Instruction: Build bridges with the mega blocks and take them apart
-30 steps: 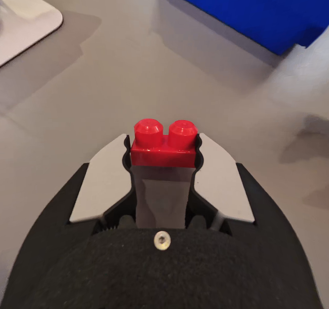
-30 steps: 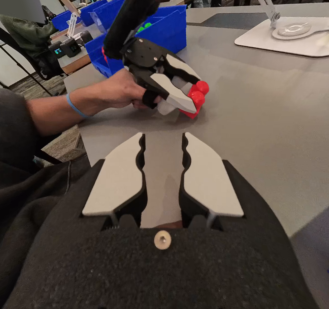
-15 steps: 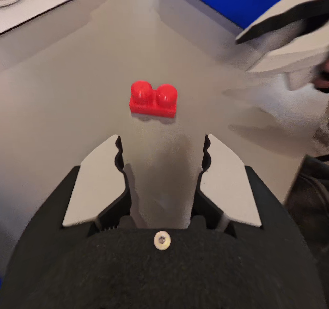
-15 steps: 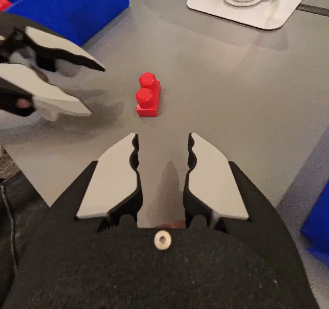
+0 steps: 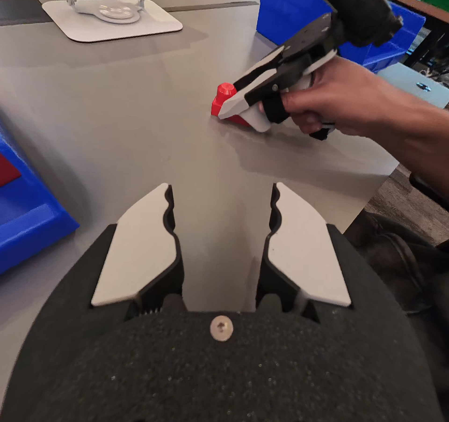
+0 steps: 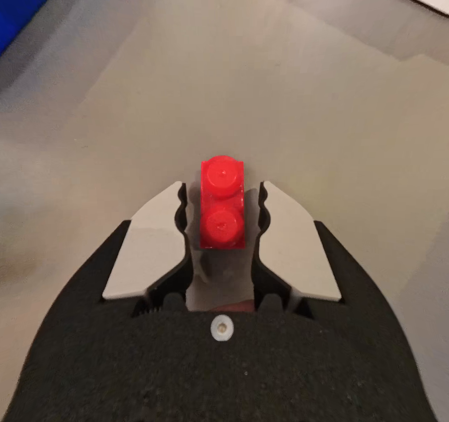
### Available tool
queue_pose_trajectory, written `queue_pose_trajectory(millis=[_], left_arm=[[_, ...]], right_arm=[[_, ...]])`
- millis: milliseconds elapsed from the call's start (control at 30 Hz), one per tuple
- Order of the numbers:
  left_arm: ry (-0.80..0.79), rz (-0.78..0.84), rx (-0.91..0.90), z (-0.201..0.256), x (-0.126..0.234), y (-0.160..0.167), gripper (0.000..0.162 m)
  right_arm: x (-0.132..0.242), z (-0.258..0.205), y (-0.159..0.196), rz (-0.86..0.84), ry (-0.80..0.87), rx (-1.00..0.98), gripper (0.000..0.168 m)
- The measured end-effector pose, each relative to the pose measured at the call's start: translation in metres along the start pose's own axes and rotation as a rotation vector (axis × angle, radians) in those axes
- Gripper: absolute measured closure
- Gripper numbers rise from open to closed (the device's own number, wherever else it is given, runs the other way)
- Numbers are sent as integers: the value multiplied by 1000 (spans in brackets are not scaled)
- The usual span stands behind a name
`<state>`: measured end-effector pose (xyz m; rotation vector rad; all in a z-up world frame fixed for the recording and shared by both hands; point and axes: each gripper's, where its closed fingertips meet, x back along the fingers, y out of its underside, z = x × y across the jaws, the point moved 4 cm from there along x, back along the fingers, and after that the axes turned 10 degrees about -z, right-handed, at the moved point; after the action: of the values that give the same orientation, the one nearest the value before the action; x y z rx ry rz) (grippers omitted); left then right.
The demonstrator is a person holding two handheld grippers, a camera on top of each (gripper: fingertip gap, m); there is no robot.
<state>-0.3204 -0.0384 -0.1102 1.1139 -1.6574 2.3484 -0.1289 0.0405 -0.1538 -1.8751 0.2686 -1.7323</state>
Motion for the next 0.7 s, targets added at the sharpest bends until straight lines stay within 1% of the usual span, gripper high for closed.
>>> queue_pose_trajectory(millis=[33,67,133,200,267,333,433,500,533,600,700], left_arm=[[0,-6,-7,1,0,2,86],[2,-12,-12,2,0,3,86],[-2,-14,-22,4,1,4,87],[-11,-18,-34,5,2,3,88],[-18,-18,-44,5,2,3,90],[-18,-17,-47,5,2,1,90],[4,-9,-42,8,1,-1,90],[22,-18,-46,11,-1,-1,90],[26,-21,-50,12,-3,-2,90],[31,-23,-63,14,-5,-3,90],[42,-26,-90,19,-9,-8,90]], right_arm=[[-4,2,3,-31,7,9,113],[-5,0,4,-50,-8,36,133],[3,4,0,-9,2,40,133],[23,8,-8,52,9,85,133],[61,21,-20,147,40,110,133],[113,45,-32,264,113,109,133],[198,105,-35,404,288,51,133],[235,155,-28,419,360,-23,133],[242,183,-23,393,382,-62,133],[238,236,-14,320,396,-134,133],[193,287,-7,166,232,-218,132]])
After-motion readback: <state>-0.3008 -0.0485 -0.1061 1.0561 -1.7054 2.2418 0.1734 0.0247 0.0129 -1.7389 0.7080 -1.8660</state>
